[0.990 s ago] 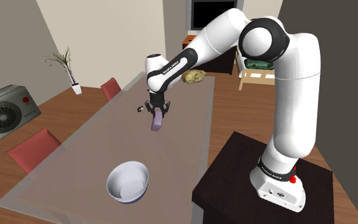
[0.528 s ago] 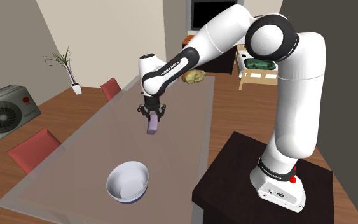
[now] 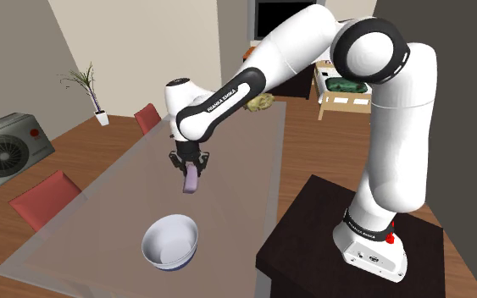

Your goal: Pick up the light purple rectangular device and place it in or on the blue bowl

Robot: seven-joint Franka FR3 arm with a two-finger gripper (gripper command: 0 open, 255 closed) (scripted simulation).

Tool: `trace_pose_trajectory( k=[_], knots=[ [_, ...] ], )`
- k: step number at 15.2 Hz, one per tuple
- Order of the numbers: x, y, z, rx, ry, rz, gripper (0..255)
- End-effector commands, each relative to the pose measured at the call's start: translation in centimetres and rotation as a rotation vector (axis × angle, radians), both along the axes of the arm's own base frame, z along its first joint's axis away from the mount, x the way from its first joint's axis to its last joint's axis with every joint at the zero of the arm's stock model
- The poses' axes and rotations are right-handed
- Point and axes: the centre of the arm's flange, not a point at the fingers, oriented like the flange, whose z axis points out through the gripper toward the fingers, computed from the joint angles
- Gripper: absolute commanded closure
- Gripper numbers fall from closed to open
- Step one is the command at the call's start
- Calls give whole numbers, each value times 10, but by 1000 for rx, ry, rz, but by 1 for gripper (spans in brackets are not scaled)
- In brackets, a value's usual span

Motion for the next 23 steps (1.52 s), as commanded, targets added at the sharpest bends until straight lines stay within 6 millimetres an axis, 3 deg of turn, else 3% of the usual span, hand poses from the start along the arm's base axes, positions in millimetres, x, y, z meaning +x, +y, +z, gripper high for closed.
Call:
trace_pose_trajectory(
  k=[1, 10, 23],
  knots=[
    [-8, 24, 1, 0, -1, -2, 255],
    [-44, 139, 8, 0, -1, -2, 255],
    [-44, 139, -61, 0, -1, -2, 255]
  ],
)
